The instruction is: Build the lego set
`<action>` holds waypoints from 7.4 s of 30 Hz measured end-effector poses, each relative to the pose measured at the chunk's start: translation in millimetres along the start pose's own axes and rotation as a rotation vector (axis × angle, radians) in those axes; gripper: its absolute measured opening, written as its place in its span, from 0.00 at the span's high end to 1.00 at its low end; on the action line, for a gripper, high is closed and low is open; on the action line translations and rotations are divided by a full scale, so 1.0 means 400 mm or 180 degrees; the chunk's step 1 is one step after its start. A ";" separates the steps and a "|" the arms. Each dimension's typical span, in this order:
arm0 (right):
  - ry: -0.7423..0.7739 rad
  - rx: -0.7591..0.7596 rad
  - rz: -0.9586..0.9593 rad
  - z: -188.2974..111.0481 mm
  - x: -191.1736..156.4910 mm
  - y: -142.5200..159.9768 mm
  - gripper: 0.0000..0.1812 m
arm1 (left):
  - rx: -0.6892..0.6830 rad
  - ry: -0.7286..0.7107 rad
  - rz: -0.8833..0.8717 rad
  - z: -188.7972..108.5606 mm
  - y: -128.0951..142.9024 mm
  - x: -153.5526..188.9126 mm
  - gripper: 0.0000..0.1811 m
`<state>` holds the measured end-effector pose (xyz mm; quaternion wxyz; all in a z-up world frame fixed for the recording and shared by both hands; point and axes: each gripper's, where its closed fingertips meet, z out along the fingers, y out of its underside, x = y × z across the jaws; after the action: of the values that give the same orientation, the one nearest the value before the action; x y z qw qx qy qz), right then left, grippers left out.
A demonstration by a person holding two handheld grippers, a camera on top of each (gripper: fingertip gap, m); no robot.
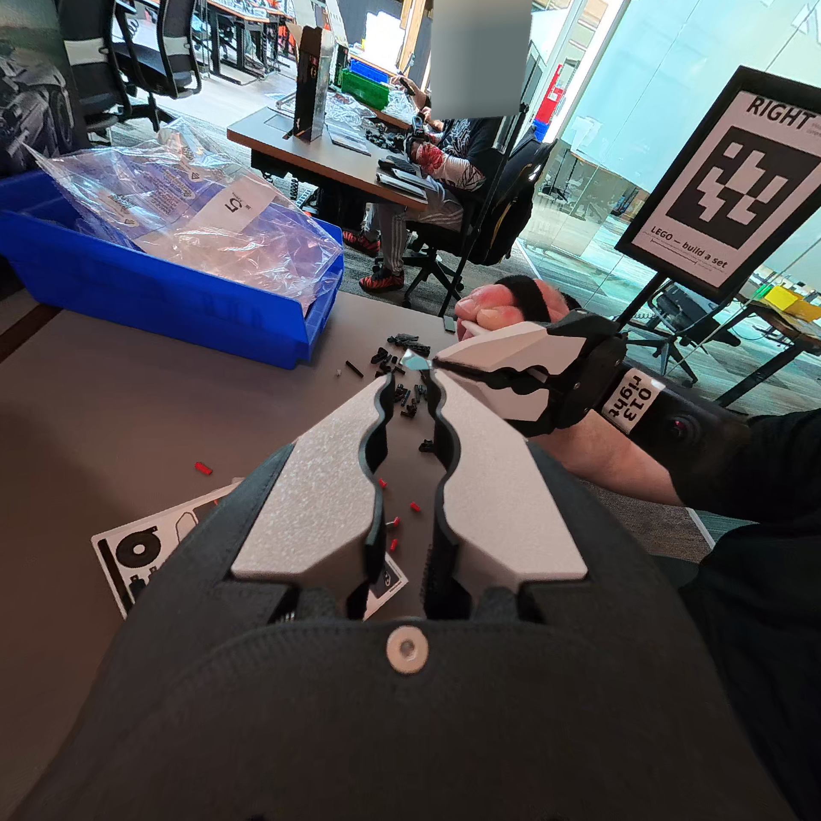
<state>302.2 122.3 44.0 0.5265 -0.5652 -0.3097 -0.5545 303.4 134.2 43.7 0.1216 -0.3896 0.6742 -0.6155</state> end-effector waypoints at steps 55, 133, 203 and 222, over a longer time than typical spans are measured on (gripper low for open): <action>-0.1939 0.0690 0.3980 -0.172 -0.005 0.055 0.89 | -0.1065 0.0090 0.1016 0.043 0.115 0.121 1.00; -0.1811 0.0749 0.4529 -0.287 -0.024 0.003 0.96 | -0.0731 0.0199 0.1587 0.191 0.129 0.239 1.00; -0.1916 0.0576 0.4138 -0.343 -0.024 -0.017 1.00 | -0.0906 0.0210 0.1873 0.210 0.162 0.265 0.86; -0.2137 0.0575 0.5129 -0.447 -0.120 0.038 1.00 | -0.2664 0.0204 0.2418 0.127 0.483 0.124 0.73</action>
<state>253.5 -38.2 -35.8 0.6817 -0.7014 0.0024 0.2083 230.3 51.6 -129.9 0.1492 -0.1158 0.9570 -0.2203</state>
